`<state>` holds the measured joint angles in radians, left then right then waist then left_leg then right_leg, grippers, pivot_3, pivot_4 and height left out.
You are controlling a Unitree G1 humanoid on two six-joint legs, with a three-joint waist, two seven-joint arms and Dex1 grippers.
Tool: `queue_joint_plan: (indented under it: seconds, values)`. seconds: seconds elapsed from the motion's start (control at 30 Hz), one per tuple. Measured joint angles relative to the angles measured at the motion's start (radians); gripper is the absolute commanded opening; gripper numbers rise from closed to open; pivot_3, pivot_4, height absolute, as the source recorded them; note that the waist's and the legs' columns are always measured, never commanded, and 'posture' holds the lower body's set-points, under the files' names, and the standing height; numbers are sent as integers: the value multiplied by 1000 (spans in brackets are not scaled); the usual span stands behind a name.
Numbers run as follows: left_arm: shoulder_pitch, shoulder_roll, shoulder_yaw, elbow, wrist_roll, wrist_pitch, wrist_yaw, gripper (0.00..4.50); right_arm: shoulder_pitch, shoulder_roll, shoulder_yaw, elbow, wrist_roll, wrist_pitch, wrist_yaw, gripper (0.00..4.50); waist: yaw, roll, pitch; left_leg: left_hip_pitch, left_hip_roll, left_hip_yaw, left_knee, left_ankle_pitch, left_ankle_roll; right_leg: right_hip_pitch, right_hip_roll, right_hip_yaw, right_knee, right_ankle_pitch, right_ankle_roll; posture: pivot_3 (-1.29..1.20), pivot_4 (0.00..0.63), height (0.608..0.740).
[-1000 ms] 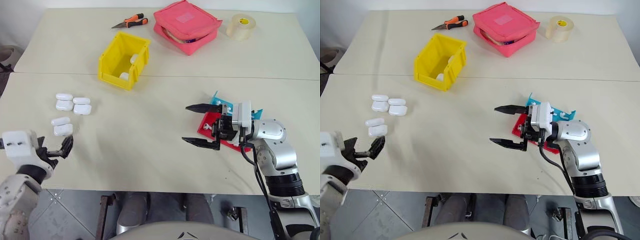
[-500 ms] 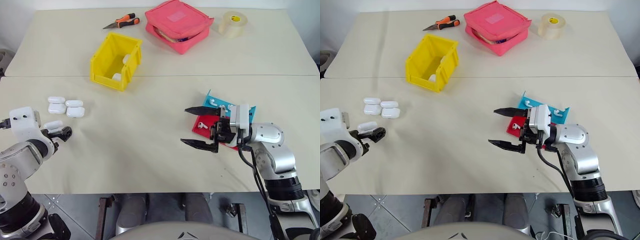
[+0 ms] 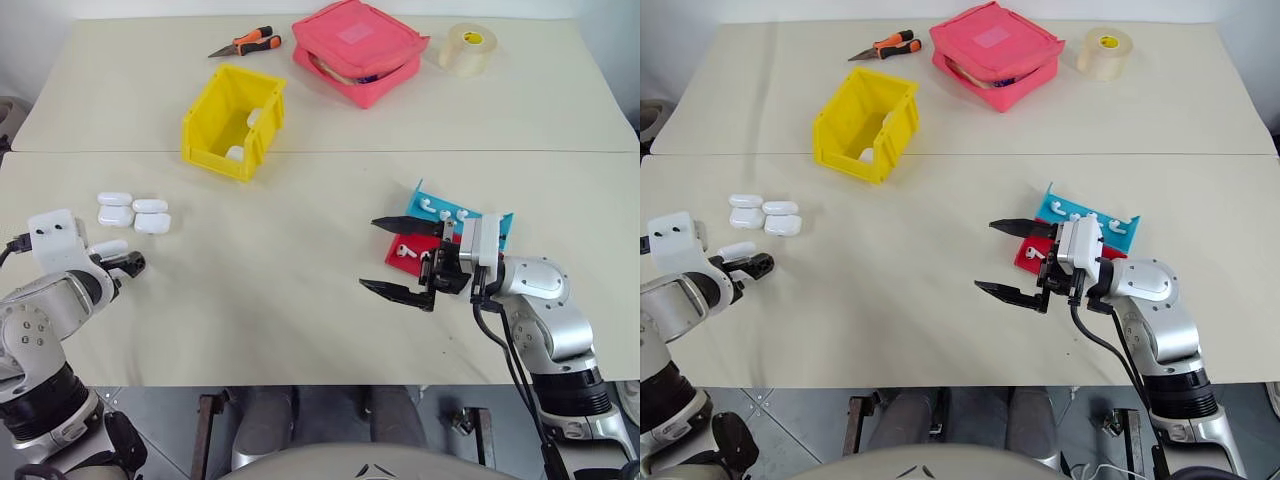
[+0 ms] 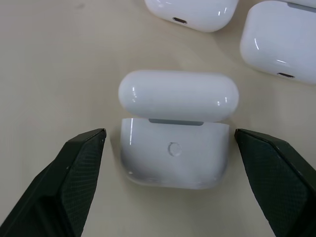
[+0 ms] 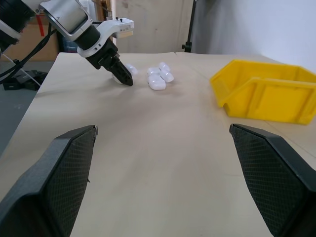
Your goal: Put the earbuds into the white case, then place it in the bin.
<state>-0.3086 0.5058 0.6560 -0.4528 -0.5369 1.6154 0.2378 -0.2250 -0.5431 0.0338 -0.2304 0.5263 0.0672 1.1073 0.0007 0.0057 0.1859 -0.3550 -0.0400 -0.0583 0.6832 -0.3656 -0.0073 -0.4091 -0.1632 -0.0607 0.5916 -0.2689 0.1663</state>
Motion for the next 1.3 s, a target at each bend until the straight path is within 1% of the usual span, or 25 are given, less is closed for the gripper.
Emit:
queue_joint_plan:
  seconds: [0.2, 0.23, 0.27, 0.37, 0.4, 0.63, 0.7, 0.77, 0.83, 0.93, 1.03, 1.13, 1.23, 1.3]
  values:
    - [-1, -18, -1, -3, 28, -8, -15, 4455, 2, 0, 0, 0, 0, 0, -10, 4500, 0, 0, 0, 0, 0, 0, 0, 0, 0, 0, 0, 0, 0, 0, 0, 0, 150, 740]
    - [0, -18, -1, -3, 32, -10, -20, 4069, 3, 0, 0, 0, 0, 0, -10, 4500, 0, 0, 0, 0, 0, 0, 0, 0, 0, 0, 0, 0, 0, 0, 0, 0, 150, 740]
    - [0, -18, -3, -3, 33, -11, -23, 3930, 5, 0, 0, 0, 0, -1, -10, 4500, 0, 0, 0, 0, 0, 0, 0, 0, 0, 0, 0, 0, 0, 0, 0, 0, 150, 740]
    - [6, -21, -7, -7, 38, -11, -38, 2944, 6, 0, 0, 0, 0, -1, -11, 4500, -1, 0, 0, 0, 0, 0, 0, 0, 0, 0, 0, 0, 1, 0, 0, 0, 150, 740]
    - [8, -21, -7, -7, 43, -12, -39, 2801, 6, 1, 0, 0, 0, -1, -11, 4500, -2, 0, 0, 1, 0, 1, 0, 0, 0, 0, 0, 1, 1, 0, 0, 0, 150, 740]
    - [23, -33, -5, -21, 72, -24, -66, 2803, 4, 5, 0, 1, -4, -3, -10, 4500, -3, 1, 0, 2, 1, 3, 0, 0, 0, 0, 1, 3, 1, 0, 0, 0, 150, 740]
    - [47, -56, 8, -42, 74, -70, -99, 2803, 2, 5, 0, 2, -10, -4, -9, 4500, -3, 1, 0, 2, 1, 3, 0, 0, 0, -1, 1, 3, 1, 0, 0, 0, 150, 740]
    - [82, -76, 10, -52, 65, -148, -161, 2803, 0, 6, 1, 4, -14, -4, -8, 4500, -1, 0, 0, 1, 1, 3, 0, 0, 0, -1, 1, 3, 1, 0, 0, 0, 150, 740]
    - [164, -76, 11, -98, 24, -283, -290, 2803, -6, 8, 1, 6, -15, -5, -7, 4500, -2, 0, 0, 1, 1, 3, 0, 0, 0, -1, 0, 3, 0, 0, 0, 0, 150, 740]
    - [291, -70, 12, -168, -32, -542, -530, 2803, -9, 8, 3, 7, -18, -1, -7, 4500, -2, 0, 0, 0, 2, 4, 0, 0, -1, -1, 0, 3, -1, 0, 0, 0, 150, 740]
    - [368, -70, 14, -157, -71, -804, -758, 2803, -8, 6, 3, -5, -16, 11, -9, 4500, 0, 0, 0, 0, 2, 4, 0, 0, -1, -1, 0, 2, -1, 0, -1, 0, 150, 740]
    - [371, -67, -25, -111, -94, -988, -942, 2803, 10, -10, -3, -33, -5, 33, -9, 4500, 7, 0, 0, 0, 2, 8, 1, 0, 0, 0, 0, 2, -1, 0, -1, 0, 150, 740]
    - [299, -94, -165, -40, -99, -1140, -1094, 2803, 72, -63, -37, -62, 3, 52, -11, 4500, 26, 0, 0, 0, 1, 12, 2, 0, 1, 1, 0, 1, -1, 0, -1, 0, 150, 740]
    - [256, -119, -250, -4, -105, -1195, -1149, 2803, 104, -90, -64, -87, 3, 59, -17, 4500, 25, -1, -1, 0, 1, 13, 2, -1, 2, 1, 0, 2, -1, 1, 0, 0, 150, 740]
